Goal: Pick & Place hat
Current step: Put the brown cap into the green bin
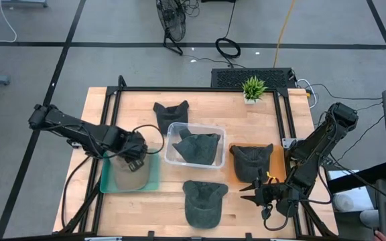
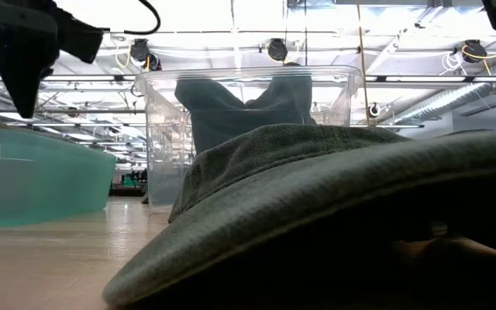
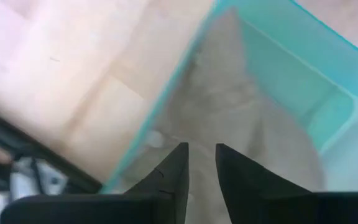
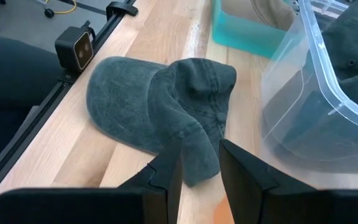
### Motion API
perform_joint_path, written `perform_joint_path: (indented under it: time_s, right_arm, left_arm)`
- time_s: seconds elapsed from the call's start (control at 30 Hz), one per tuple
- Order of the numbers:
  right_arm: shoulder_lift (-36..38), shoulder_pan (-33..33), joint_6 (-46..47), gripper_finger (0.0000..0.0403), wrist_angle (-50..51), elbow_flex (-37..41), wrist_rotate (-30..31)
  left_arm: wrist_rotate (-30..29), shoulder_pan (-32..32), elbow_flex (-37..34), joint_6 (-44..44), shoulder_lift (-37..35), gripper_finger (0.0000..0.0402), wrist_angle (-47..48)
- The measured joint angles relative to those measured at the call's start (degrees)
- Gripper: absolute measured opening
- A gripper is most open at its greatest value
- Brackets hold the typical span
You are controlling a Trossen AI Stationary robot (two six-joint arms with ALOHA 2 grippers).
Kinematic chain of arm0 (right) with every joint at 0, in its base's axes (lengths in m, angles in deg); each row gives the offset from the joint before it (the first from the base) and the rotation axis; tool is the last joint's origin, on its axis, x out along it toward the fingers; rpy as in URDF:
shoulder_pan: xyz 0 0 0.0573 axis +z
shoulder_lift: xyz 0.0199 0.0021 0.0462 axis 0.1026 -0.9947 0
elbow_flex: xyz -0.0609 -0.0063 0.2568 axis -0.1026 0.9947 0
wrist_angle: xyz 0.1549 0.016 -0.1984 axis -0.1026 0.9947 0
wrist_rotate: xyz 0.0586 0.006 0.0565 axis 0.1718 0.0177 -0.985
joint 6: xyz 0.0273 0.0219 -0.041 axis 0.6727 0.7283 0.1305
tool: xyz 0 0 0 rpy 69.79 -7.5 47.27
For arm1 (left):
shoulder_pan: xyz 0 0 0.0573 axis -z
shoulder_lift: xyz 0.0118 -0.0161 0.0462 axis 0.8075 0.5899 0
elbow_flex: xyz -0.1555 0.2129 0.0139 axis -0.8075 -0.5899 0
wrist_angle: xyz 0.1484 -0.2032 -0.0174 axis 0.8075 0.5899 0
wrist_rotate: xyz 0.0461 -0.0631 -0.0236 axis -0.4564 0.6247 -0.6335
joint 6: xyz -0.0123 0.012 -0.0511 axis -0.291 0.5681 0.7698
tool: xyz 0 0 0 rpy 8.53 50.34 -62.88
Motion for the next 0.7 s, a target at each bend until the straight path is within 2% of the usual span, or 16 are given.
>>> perform_joint_path:
  time_s: [0.1,0.23,0.33,0.47,0.57,0.7]
  right_arm:
    - [0.0,0.1,0.7,0.0093,0.0,0.0,-0.2]
    - [0.0,0.4,0.9,0.0093,0.0,0.0,-0.3]
    - [0.0,0.4,0.9,0.0093,0.0,0.0,-0.2]
    - [0.0,0.4,0.9,0.0093,0.0,0.0,-0.2]
    - [0.0,0.4,0.7,0.0093,0.1,0.0,-0.2]
    - [0.0,0.2,0.4,0.0093,0.0,0.0,-0.2]
  left_arm:
    - [2.8,0.1,-1.0,0.1,1.9,0.009,-1.5]
    - [2.4,0.4,-3.6,0.0,4.1,0.009,-2.1]
    - [1.9,0.5,-8.0,-1.0,5.6,0.009,-9.0]
    - [4.7,0.5,-13.4,-2.9,6.6,0.009,-18.6]
    - [6.2,-0.1,-13.8,-3.6,6.5,0.009,-16.5]
    - [7.2,-1.2,-10.9,-4.0,4.7,0.009,-6.9]
